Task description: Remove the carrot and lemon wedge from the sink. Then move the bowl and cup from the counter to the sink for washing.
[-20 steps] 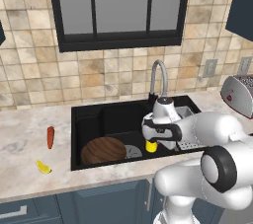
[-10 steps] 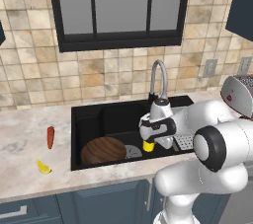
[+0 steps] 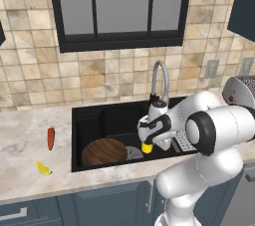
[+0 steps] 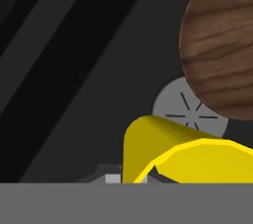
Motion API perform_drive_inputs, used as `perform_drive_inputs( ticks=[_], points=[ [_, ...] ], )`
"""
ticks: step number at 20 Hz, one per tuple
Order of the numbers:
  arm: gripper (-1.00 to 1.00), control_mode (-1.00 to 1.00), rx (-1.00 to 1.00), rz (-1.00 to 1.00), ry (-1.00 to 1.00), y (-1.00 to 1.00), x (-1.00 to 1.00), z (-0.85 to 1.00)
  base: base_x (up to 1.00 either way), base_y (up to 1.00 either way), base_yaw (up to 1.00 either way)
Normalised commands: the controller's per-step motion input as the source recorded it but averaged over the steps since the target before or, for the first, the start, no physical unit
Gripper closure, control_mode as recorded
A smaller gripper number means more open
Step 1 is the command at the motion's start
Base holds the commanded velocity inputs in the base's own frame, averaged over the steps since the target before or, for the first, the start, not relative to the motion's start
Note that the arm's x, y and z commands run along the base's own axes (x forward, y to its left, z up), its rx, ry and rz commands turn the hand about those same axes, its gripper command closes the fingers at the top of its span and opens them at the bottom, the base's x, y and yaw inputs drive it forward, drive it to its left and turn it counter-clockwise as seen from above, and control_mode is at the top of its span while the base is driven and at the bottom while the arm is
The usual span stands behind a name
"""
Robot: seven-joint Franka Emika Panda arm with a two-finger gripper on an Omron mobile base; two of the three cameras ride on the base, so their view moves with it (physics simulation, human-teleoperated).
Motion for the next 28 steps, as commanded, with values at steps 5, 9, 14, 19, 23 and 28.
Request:
perform_drive_inputs(
  ticks=[5, 9, 14, 19, 23, 28],
  points=[
    [1.0, -1.0, 0.0, 0.01, 0.0, 0.05, 0.17, -0.2, 0.0, 0.0, 0.0],
    [1.0, -1.0, 0.0, 0.0, 0.0, 0.03, 0.19, -0.18, 0.0, 0.0, 0.0],
    [1.0, -1.0, 0.0, 0.0, 0.0, 0.01, 0.2, -0.17, 0.0, 0.0, 0.0],
    [1.0, -1.0, 0.0, 0.0, 0.0, 0.01, 0.19, -0.17, 0.0, 0.0, 0.0],
    [1.0, -1.0, 0.0, 0.0, 0.0, 0.01, 0.19, -0.18, 0.0, 0.0, 0.0],
    [1.0, -1.0, 0.0, 0.0, 0.0, 0.01, 0.18, -0.18, 0.0, 0.0, 0.0]
  ],
)
